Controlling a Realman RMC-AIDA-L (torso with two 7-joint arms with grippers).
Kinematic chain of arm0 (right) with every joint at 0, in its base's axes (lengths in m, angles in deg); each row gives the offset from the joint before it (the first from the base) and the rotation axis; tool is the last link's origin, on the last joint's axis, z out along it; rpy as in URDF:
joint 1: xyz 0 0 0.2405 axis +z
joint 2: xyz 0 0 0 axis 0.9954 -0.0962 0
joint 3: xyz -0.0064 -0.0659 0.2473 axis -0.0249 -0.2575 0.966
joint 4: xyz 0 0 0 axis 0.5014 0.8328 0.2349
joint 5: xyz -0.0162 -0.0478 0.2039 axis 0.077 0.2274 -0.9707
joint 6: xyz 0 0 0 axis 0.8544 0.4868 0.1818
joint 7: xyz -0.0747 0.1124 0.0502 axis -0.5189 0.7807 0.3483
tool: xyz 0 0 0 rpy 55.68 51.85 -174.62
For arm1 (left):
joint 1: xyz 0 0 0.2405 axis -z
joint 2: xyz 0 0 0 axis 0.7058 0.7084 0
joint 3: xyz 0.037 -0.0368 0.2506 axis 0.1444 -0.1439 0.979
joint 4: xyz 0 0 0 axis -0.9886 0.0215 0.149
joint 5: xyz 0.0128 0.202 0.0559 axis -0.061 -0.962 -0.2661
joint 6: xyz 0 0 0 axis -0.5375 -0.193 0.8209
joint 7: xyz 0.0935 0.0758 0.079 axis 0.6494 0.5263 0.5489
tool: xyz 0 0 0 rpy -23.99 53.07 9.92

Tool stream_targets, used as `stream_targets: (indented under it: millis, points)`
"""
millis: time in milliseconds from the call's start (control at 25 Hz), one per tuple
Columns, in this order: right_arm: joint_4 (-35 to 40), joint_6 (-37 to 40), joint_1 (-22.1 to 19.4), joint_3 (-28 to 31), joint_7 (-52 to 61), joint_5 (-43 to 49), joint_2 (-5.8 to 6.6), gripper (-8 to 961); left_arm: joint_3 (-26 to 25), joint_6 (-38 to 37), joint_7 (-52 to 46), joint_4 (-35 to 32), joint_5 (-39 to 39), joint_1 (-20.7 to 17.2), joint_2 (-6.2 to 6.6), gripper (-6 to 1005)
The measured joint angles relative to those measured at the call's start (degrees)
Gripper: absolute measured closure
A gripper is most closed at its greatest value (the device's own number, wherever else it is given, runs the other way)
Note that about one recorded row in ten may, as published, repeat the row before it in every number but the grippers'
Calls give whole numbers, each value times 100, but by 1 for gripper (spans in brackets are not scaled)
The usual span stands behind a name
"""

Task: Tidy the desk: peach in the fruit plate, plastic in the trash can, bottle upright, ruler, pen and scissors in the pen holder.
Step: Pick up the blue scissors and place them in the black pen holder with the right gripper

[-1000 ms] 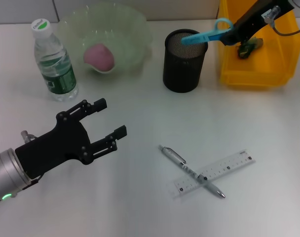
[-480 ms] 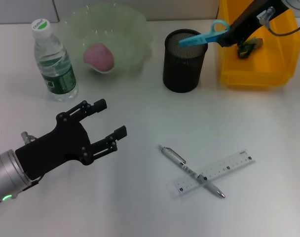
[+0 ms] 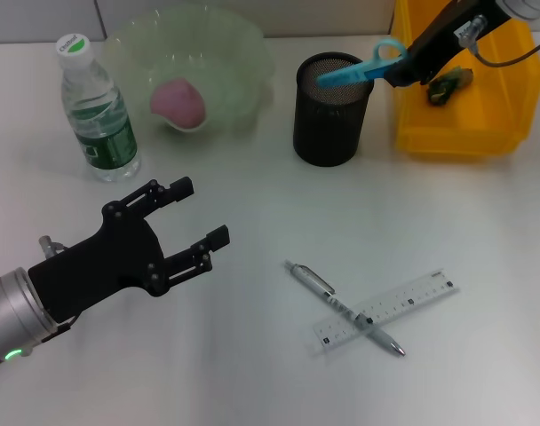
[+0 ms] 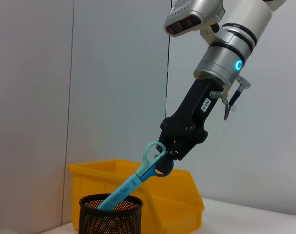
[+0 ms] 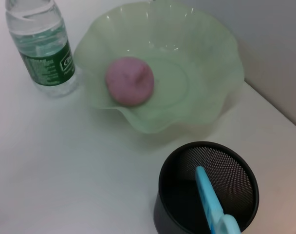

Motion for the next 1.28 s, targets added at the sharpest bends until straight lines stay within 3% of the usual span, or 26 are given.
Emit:
stream_targets:
  millis: [720,1280]
  points:
    - [-814,-627,411,-182,147,295,-48,846,-17,-62,-3,-1,9,-18,0,218]
    - [-811,-666,436,-216,258,299,-65,845,-17,-125,-13,-1,10,-38,9,218]
